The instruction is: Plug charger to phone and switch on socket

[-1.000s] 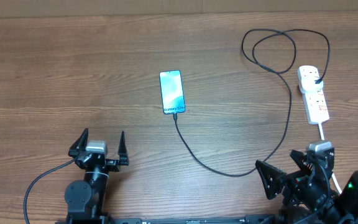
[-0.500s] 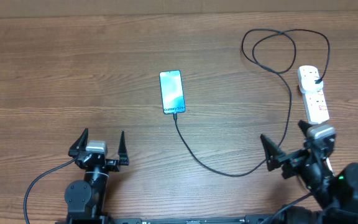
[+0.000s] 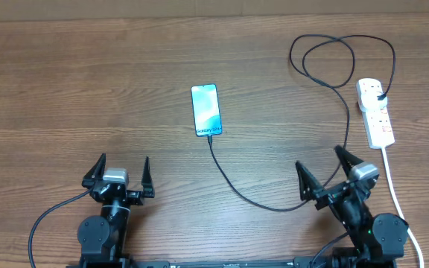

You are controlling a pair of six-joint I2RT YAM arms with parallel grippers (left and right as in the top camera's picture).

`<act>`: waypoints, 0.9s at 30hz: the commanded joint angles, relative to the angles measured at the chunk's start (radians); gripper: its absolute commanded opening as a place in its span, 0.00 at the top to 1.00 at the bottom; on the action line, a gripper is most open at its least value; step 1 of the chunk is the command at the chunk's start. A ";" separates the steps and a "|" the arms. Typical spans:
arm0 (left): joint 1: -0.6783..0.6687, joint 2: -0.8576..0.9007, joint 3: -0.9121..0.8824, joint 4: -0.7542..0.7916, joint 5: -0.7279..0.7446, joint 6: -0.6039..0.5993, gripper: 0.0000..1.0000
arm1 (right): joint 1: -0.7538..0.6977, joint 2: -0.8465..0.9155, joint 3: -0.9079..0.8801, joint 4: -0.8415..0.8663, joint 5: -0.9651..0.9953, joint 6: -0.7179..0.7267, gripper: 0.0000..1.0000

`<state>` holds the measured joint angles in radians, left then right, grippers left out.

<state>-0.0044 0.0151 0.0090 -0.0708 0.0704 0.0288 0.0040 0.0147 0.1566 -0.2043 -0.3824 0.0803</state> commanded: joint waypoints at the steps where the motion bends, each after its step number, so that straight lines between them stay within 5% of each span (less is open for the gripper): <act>1: 0.006 -0.011 -0.004 -0.001 0.005 -0.009 0.00 | 0.013 -0.013 -0.052 0.042 0.113 0.099 0.00; 5: 0.006 -0.011 -0.005 -0.001 0.005 -0.009 0.01 | 0.013 -0.013 -0.150 0.172 0.112 0.127 0.00; 27: 0.006 -0.011 -0.004 -0.001 0.005 -0.009 0.01 | 0.016 -0.012 -0.149 0.145 0.121 0.129 0.00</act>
<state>-0.0044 0.0151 0.0090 -0.0708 0.0704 0.0288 0.0147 0.0128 0.0181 -0.0643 -0.2729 0.2054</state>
